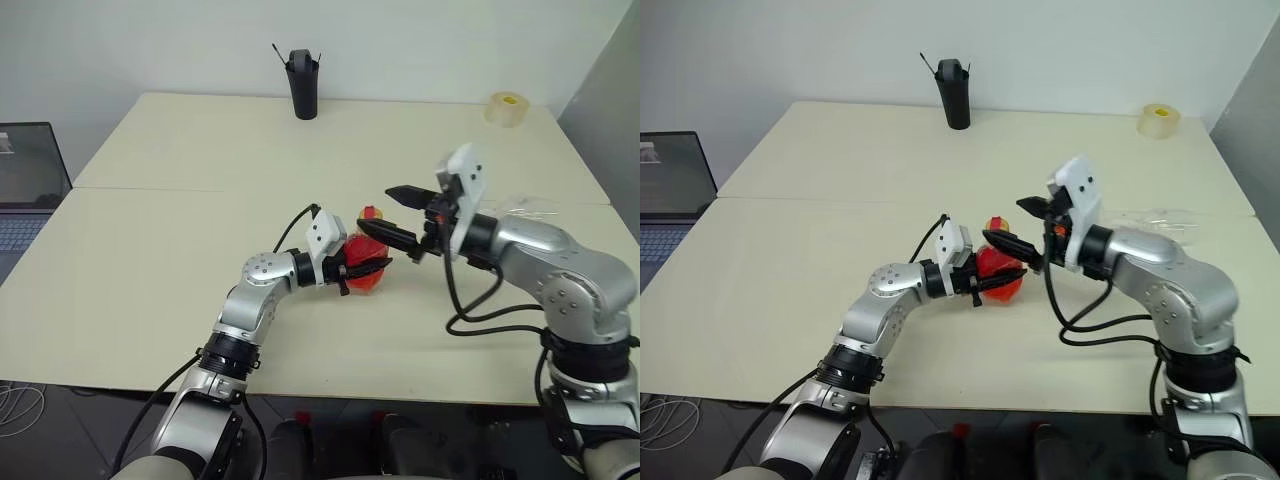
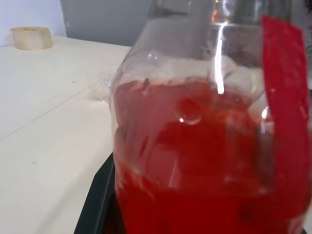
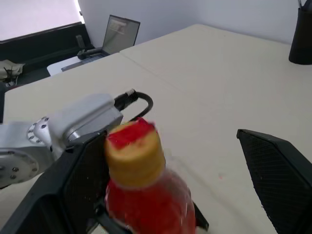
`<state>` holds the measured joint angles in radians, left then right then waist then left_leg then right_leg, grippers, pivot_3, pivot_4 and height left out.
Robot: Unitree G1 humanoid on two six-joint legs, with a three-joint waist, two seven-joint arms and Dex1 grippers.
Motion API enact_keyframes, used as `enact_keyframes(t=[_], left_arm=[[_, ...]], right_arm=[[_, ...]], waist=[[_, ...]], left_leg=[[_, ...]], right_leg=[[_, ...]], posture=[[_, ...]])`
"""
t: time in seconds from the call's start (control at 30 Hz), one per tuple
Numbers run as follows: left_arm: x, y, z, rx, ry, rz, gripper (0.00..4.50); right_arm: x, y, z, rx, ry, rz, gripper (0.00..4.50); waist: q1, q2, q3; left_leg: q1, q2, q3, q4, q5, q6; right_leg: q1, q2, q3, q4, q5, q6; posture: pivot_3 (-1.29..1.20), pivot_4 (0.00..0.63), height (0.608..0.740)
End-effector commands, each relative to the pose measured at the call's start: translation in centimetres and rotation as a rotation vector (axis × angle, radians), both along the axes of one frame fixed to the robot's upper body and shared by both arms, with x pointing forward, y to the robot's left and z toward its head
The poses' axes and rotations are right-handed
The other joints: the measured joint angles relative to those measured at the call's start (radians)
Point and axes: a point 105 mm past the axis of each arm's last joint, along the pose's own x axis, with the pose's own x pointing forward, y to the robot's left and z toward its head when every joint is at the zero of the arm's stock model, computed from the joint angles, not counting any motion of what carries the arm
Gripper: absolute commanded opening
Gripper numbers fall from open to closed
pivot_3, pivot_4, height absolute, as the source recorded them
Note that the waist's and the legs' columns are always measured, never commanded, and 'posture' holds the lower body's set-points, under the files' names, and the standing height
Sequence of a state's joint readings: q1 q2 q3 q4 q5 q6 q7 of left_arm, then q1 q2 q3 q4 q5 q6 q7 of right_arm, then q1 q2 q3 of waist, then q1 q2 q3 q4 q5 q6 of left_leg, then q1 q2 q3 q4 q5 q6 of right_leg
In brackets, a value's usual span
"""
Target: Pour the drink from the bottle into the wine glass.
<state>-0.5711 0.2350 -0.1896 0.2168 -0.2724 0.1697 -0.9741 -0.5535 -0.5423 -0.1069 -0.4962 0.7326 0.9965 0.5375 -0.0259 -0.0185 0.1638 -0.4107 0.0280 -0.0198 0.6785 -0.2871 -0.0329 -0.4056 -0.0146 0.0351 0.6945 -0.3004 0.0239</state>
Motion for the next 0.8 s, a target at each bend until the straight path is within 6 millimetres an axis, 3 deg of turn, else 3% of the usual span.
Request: enact_keyframes(t=[0.03, 0.23, 0.47, 0.8], left_arm=[[-0.4, 0.2, 2.1, -0.042, -0.077, -0.015, 1.54], [-0.4, 0.4, 2.1, -0.038, -0.079, -0.010, 1.54], [-0.2, 0.4, 2.3, -0.038, -0.087, -0.006, 1.54], [-0.4, 0.2, 2.2, -0.048, -0.081, -0.004, 1.53]], right_arm=[[-1.8, -2.2, 1.8, 0.007, -0.058, -0.007, 4.50], [-4.0, 0.5, 2.1, -0.036, -0.062, 0.169, 4.50], [-2.2, 3.3, 2.3, -0.050, -0.107, 0.160, 4.50], [0.6, 4.6, 1.7, -0.048, -0.119, 0.105, 4.50]], waist=[[0.000, 0.000, 0.000], [-0.010, 0.000, 0.000], [-0.003, 0.000, 0.000], [-0.002, 0.000, 0.000]], left_leg=[[0.000, 0.000, 0.000, 0.000, 0.000, 0.000], [0.003, 0.000, 0.002, 0.000, 0.000, 0.000], [0.002, 0.001, 0.002, 0.000, 0.000, 0.000], [0.002, 0.001, 0.001, 0.000, 0.000, 0.000]], right_leg=[[0.000, 0.000, 0.000, 0.000, 0.000, 0.000], [0.000, 0.005, 0.003, 0.002, 0.000, 0.000], [0.000, 0.005, 0.003, 0.002, 0.000, -0.001], [0.000, 0.003, 0.002, 0.001, 0.000, 0.000]], posture=[[0.00, 0.150, 0.740], [0.00, 0.150, 0.740], [0.00, 0.150, 0.740], [0.00, 0.150, 0.740]])
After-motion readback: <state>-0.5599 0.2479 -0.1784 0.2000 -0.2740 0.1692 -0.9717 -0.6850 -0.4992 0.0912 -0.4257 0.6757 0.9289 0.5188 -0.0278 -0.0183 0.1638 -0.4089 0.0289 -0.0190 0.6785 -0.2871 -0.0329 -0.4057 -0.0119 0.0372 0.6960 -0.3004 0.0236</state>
